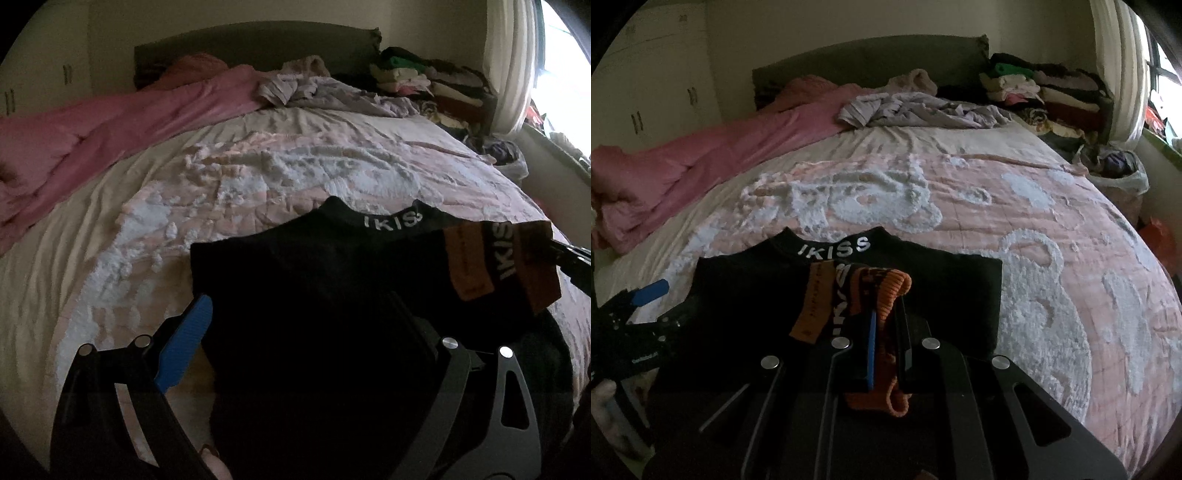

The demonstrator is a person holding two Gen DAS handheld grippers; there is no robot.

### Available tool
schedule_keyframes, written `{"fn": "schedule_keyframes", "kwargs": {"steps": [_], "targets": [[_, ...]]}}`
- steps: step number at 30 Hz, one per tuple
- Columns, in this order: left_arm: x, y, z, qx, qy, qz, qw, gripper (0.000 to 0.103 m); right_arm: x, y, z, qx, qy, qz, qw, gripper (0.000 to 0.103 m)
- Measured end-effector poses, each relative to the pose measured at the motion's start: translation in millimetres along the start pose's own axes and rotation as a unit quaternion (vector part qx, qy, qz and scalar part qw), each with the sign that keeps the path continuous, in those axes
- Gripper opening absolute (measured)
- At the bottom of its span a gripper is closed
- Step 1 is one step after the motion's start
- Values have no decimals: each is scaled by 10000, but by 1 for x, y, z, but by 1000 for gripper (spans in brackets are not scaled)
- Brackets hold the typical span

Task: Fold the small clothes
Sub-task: 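Lower the cuff flat onto the shirt body and open the right gripper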

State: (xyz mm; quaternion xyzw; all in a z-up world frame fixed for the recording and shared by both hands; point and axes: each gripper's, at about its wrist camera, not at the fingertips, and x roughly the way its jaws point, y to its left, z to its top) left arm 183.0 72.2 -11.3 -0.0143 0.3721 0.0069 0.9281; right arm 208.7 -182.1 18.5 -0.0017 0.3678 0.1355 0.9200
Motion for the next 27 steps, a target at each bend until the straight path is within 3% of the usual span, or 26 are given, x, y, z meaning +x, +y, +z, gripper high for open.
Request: {"fn": "schedule_keyframes", "kwargs": {"steps": [11,13,17,20,27], "targets": [[4,8,2,-70,22,-43,10000,86,10,-1,-4,13,167,-250,9995,9],[5,7,2,-45,26,-26,10000,86,11,-2,-4,21,181,-332,9993,16],[8,7,1,-12,133,-19,9999,86,12,-6,-7,34,235,-362,9991,18],[10,5,-2,22,175,-9,9998,86,10,-10,-11,123,163,-458,9987,31],[29,-1,-12,200,575,48,9981,86,19,11,-19,-220,347,-180,9990,32]]}}
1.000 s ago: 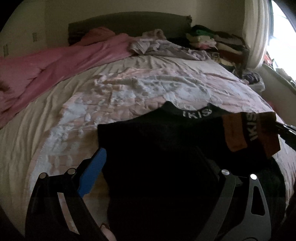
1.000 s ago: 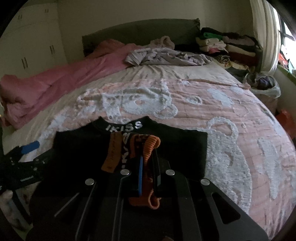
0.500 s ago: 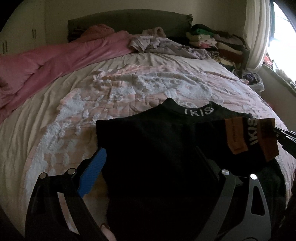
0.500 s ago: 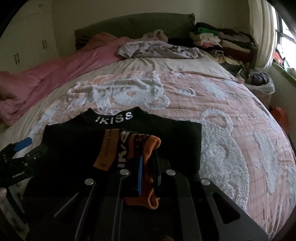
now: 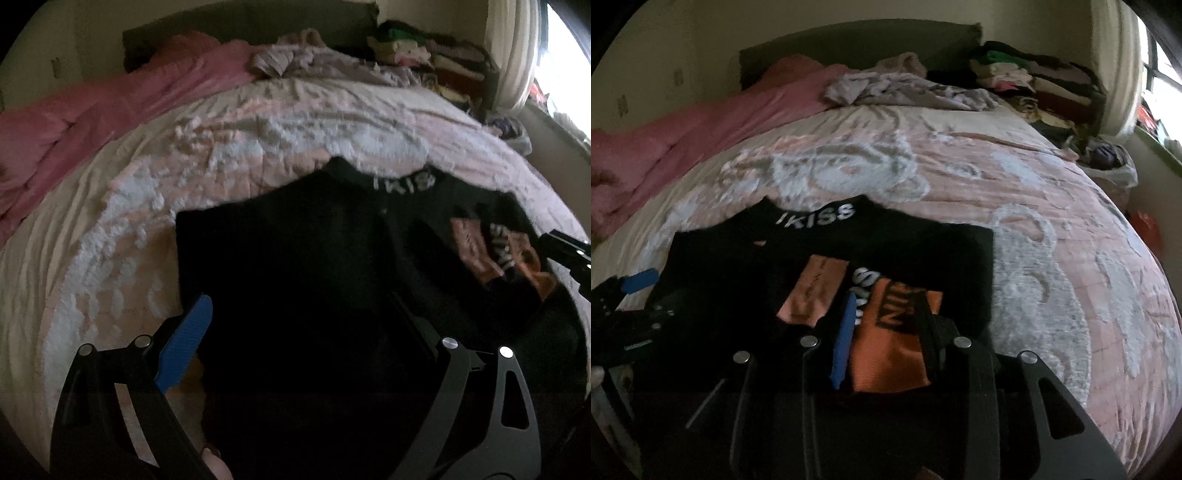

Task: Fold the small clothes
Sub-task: 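Lower the cuff flat onto the shirt body and open the right gripper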

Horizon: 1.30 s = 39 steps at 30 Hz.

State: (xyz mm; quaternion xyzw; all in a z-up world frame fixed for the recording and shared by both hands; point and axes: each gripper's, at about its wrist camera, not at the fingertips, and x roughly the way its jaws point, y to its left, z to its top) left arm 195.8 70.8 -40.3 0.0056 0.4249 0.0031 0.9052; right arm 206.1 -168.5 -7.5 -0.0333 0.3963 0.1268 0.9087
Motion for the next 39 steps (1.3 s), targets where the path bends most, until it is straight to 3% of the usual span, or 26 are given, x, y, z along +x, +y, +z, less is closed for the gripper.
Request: {"fn": "schedule_keyframes", "kwargs": {"steps": [4,7,10,13,23,28,32,34,39], "targets": [[8,0,-5,25,167,-53,9998,86,7,17,-2,-280,149,254,9992,34],[9,1,-6,14,179,-82,9998,86,23,25,-8,-482,500,257,9973,34],[10,2,-7,10,179,-80,9998,86,39,22,-17,-424,774,81,9961,40],[9,2,-8,15,195,-96,9998,86,43,15,-18,-180,843,194,9961,40],[3,0,-8,14,208,-144,9997,86,23,8,-16,156,602,427,9971,50],[-5,1,-7,-57,173,-211,9996,86,9,5,-16,286,436,467,9975,70],[-12,3,-5,-86,122,-237,9996,87,2,4,-15,342,342,504,9976,72],[-17,4,-3,-94,65,-230,9997,87,-5,3,-15,384,199,562,9975,85],[-30,5,0,-71,-115,-139,9998,93,-19,-1,-13,453,-5,484,9978,94]]}}
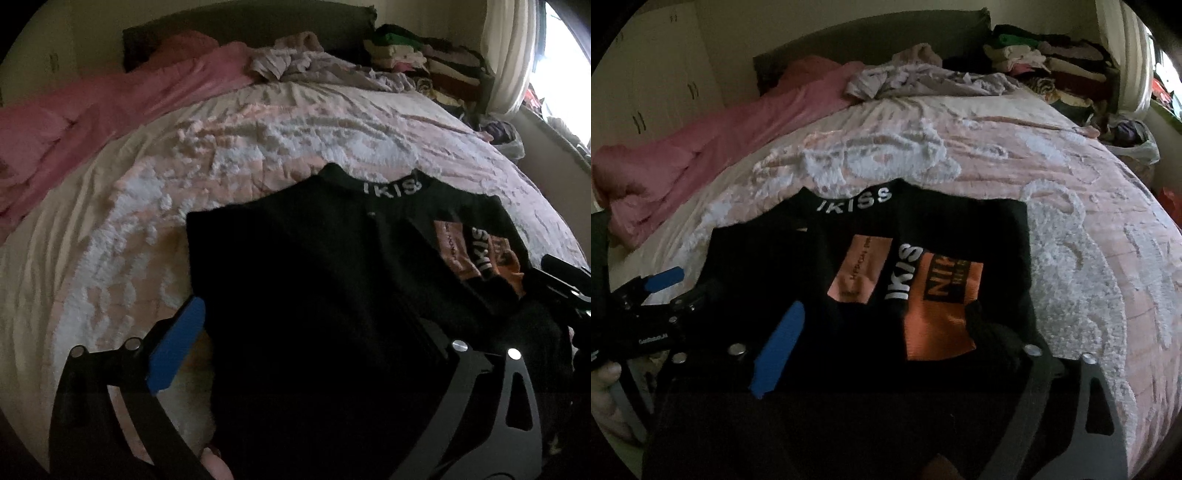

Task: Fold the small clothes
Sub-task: 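Lower the cuff flat onto the shirt body and open the right gripper, then move both grippers back toward the hem of the black shirt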

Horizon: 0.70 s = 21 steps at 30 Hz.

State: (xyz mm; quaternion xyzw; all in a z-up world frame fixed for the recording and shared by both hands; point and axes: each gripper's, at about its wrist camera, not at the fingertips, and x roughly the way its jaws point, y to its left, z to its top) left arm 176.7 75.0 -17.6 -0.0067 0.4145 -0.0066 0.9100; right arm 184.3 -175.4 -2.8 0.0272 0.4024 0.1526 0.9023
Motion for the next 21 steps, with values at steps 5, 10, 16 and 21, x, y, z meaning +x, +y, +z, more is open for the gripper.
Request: {"fn": "schedule_keyframes", "kwargs": {"steps": [5,10,16,21], "targets": [[-13,-1,2,22,-117,-37,9999,93,-13,-1,2,15,-122,-115,9999,95],[-23,-1,3,26,-214,-41,9998,93,-20,-3,2,43,-182,-118,9998,96],[-31,-1,3,8,-316,-49,9995,93,-28,0,3,6,-277,-98,9996,96],[-41,-2,3,33,-425,-38,9991,93,-35,2,2,12,-317,-57,9995,97]]}}
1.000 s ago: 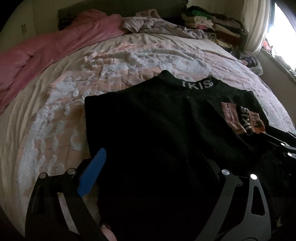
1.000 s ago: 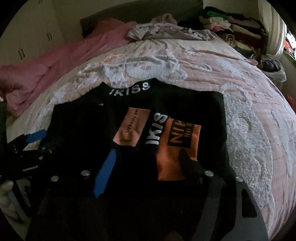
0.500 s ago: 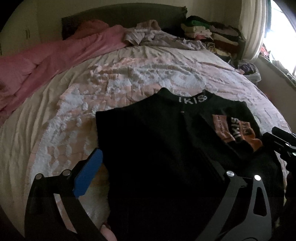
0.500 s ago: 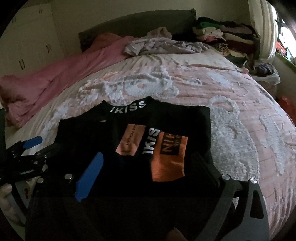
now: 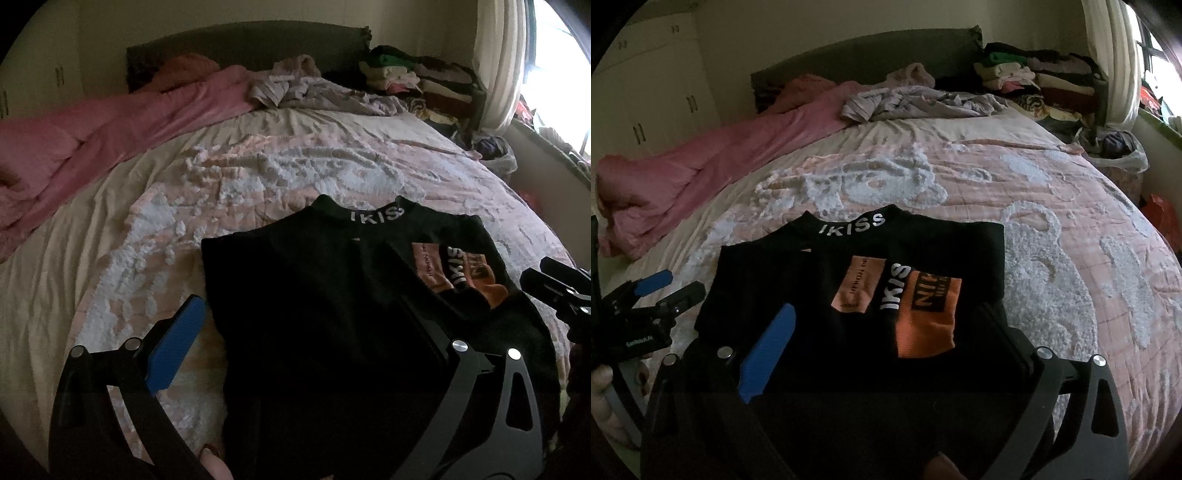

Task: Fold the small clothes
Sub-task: 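Move both grippers back toward the hem of the black shirt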

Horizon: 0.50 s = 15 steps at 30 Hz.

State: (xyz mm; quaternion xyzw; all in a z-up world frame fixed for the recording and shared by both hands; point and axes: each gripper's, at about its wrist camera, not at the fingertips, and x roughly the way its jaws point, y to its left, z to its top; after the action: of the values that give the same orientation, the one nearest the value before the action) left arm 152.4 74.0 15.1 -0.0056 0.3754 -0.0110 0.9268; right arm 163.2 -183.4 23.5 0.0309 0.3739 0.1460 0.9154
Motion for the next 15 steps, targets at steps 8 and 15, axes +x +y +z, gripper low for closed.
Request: {"fn": "schedule_keyframes", "kwargs": {"steps": [8,15], "targets": [[-11,0,0,-21,-94,-13,10000,93,-14,6,-2,-54,-84,96,9999,98],[-22,-4,-1,10,-209,-64,9998,93,-30,7,-2,-66,-170,145,9997,98]]}}
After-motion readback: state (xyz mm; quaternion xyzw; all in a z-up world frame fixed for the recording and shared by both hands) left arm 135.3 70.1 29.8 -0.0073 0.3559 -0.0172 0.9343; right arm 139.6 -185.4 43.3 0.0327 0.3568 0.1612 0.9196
